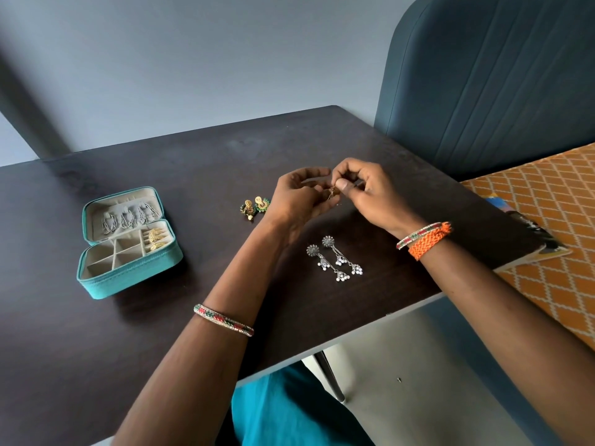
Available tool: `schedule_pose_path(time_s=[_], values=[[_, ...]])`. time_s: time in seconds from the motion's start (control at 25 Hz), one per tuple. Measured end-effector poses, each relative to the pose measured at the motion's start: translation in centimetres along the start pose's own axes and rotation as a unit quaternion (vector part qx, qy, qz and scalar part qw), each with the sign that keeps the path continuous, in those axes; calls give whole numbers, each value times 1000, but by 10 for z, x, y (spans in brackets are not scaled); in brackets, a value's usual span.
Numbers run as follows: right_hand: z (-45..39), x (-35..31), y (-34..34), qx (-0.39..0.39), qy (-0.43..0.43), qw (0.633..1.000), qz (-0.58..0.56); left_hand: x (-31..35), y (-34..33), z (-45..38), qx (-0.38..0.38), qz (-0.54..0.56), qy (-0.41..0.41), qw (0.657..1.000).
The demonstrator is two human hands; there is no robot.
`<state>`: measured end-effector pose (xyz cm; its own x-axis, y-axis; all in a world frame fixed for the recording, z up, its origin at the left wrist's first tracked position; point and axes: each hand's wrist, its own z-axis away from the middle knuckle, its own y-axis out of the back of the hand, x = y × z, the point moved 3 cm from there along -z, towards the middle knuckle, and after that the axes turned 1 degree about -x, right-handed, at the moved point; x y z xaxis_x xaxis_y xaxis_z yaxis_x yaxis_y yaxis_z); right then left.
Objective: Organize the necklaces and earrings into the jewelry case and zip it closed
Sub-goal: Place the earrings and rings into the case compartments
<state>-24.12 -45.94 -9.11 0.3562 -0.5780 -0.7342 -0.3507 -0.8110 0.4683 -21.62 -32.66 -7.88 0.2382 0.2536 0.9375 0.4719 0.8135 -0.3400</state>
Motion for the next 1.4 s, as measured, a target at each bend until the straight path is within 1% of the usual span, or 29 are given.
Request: schedule_pose_path(time_s=[0.12,0.16,0.24,0.28,0.36,0.4,0.44,0.52,0.6,0.72,0.84,1.0,1.2,1.32,1.4], values=[[-3,6,3,25,-13,999,-32,-2,0,2,-37,-32,-6,999],[-4,7,3,30,-18,999,-39,-3,1,2,-38,-51,-11,998],[-5,10,3,50,-22,998,-27,-4,4,0,-12,-71,-24,997],[-4,14,7,73,-26,997,6,-3,6,0,9,-69,-34,997],[-4,25,22,127,-38,983,126,-2,11,-2,44,-58,-56,996],[-4,29,28,134,-46,974,177,-1,12,-2,54,-54,-65,995],[-3,33,31,121,-61,969,205,0,13,-3,59,-52,-71,994],[-2,33,25,54,-90,968,227,-1,13,-3,60,-54,-77,994],[-2,30,16,15,-90,966,242,-2,13,-4,60,-64,-80,993],[-2,20,15,32,-79,972,221,-3,15,-4,63,-97,-87,989],[-1,21,17,50,-90,979,177,-4,17,-4,65,-118,-86,987],[-2,19,11,46,-87,995,19,-5,13,-4,50,-115,-86,988],[-8,2,8,62,-70,988,-123,-7,6,-3,46,-107,-99,988],[-8,-4,10,55,-70,986,-142,-6,13,-1,64,-134,-117,982],[-6,-5,12,26,-74,991,-113,-3,23,0,93,-214,-128,964]])
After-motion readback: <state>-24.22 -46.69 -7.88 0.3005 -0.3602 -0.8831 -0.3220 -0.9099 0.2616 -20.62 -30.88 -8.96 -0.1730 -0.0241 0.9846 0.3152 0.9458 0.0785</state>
